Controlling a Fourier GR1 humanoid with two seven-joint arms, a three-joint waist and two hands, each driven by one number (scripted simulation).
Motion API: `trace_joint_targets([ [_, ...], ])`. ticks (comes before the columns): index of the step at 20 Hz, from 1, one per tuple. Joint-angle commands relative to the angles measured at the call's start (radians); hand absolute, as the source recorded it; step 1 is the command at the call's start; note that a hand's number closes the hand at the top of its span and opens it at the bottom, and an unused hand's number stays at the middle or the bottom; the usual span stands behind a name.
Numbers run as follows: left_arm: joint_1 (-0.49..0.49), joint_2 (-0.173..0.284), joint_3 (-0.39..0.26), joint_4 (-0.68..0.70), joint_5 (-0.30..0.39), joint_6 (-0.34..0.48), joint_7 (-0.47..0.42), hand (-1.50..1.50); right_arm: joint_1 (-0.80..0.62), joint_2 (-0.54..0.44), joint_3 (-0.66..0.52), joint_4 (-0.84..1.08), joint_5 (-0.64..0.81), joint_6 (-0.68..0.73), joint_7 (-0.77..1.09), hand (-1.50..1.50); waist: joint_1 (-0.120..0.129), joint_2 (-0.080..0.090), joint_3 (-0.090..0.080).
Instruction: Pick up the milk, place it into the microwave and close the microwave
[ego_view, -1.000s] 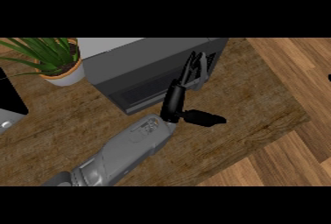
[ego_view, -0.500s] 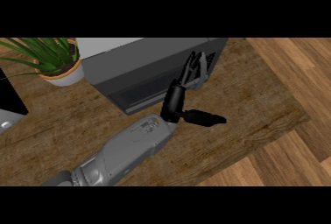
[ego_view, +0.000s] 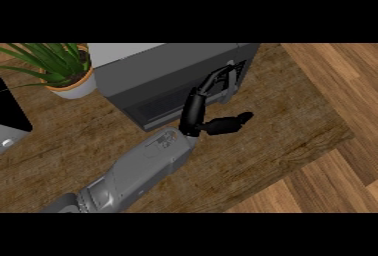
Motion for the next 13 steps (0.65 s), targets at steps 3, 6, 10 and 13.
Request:
trace_joint_targets([
  [3,-0.071,0.015,-0.041,0.175,-0.035,0.045,0.102,-1.50,-0.004,-0.014,-0.001,-0.006,-0.020,0.000,0.015,-1.50,0.009,0.000,0.012],
  [6,-0.083,0.058,-0.056,0.220,-0.063,0.095,0.119,-1.50,0.002,-0.012,-0.004,-0.003,-0.025,-0.012,0.021,-1.50,0.038,-0.007,0.015],
  [10,-0.107,0.061,-0.055,0.245,-0.054,0.102,0.161,-1.50,0.011,-0.024,-0.020,-0.002,-0.028,-0.020,0.025,-1.50,0.057,-0.012,0.014],
  [13,-0.124,0.047,-0.063,0.256,-0.055,0.112,0.177,-1.50,0.015,-0.033,-0.025,-0.007,-0.033,-0.015,0.028,-1.50,0.057,-0.011,0.015],
])
